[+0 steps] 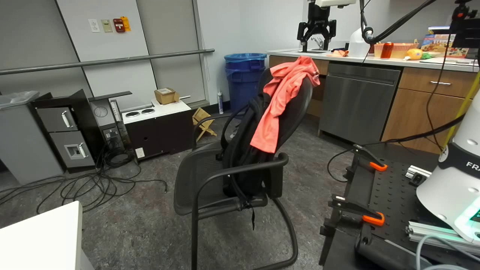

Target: Put the sweatshirt on the seat of the chair

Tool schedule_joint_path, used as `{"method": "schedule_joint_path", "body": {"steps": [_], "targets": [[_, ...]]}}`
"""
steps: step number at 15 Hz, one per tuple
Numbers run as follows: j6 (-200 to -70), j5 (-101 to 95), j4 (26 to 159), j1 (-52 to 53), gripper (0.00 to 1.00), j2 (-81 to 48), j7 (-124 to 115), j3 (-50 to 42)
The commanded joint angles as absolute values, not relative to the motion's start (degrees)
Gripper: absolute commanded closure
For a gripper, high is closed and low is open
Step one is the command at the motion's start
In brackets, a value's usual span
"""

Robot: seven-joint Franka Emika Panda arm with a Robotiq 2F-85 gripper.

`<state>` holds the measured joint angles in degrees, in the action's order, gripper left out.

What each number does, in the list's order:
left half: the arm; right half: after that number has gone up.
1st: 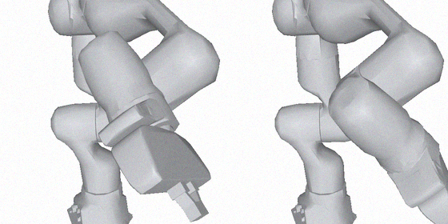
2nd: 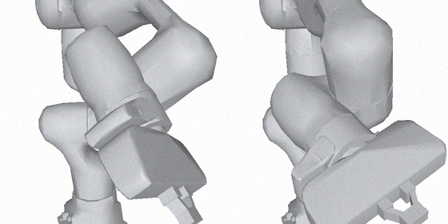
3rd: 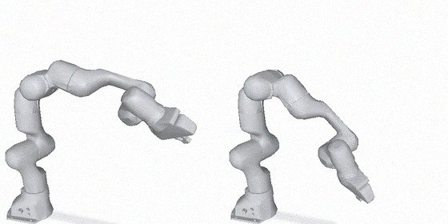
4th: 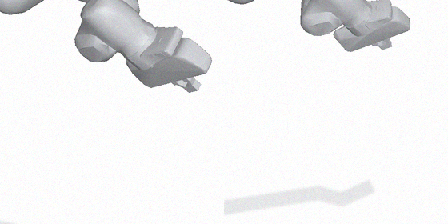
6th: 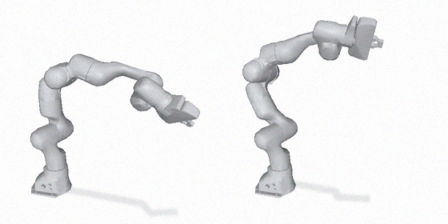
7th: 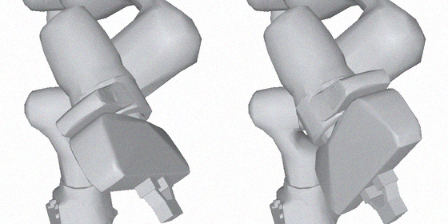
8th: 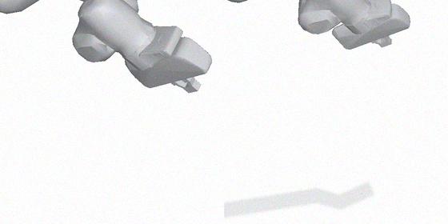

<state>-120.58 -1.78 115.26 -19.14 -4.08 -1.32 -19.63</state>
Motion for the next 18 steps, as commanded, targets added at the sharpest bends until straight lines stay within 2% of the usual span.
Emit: {"method": "schedule_joint_path", "body": {"steps": [1,9,18], "targets": [[-120.77,-2.07,114.84,-19.19,0.00,-4.43,-1.92,-19.41],[-125.98,-2.81,113.22,-19.06,0.00,-9.06,-7.59,-19.46],[-125.43,-2.12,110.20,-18.95,0.00,-14.41,-9.18,-19.18]]}}
